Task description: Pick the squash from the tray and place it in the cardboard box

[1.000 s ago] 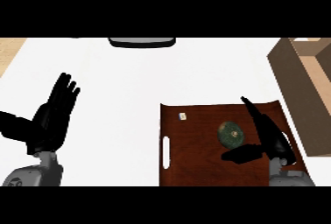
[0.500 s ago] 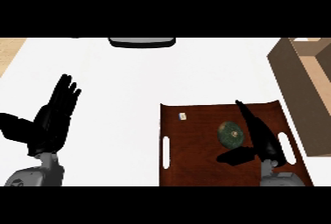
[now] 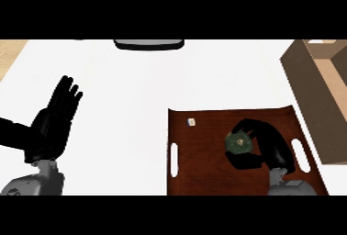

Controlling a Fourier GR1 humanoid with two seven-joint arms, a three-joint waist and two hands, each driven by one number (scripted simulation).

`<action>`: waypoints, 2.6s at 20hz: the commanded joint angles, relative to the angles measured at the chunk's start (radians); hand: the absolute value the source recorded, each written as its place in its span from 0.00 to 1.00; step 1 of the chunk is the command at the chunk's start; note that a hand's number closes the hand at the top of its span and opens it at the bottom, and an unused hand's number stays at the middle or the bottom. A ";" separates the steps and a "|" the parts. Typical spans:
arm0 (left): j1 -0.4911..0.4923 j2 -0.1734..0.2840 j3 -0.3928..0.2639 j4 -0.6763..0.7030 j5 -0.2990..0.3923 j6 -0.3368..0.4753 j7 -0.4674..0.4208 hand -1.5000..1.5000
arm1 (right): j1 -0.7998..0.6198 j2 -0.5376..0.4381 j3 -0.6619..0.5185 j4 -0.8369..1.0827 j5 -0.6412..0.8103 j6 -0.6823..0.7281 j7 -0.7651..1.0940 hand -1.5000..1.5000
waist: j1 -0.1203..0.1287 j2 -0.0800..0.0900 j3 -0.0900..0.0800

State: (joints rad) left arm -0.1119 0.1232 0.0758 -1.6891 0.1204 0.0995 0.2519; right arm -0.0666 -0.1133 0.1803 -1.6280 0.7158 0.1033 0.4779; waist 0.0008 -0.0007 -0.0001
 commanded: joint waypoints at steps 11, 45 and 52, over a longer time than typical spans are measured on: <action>-0.002 -0.009 -0.015 0.015 -0.004 -0.030 -0.031 0.50 | -0.446 0.110 0.207 0.325 0.349 0.038 0.172 1.00 | 0.044 0.008 -0.001; -0.020 -0.017 0.008 0.040 -0.019 -0.008 -0.009 0.50 | -0.765 -0.125 -0.188 0.095 0.387 0.033 0.404 1.00 | 0.001 0.001 0.000; -0.034 -0.033 0.009 0.051 -0.020 0.003 -0.028 0.50 | -0.729 -0.291 -0.286 0.279 0.417 -0.062 0.246 1.00 | 0.006 0.004 0.000</action>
State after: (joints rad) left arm -0.1300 0.1022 0.0870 -1.6470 0.1028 0.0915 0.2253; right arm -0.7964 -0.3242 -0.0522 -1.4535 1.1233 0.0787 0.8011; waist 0.0037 0.0017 0.0000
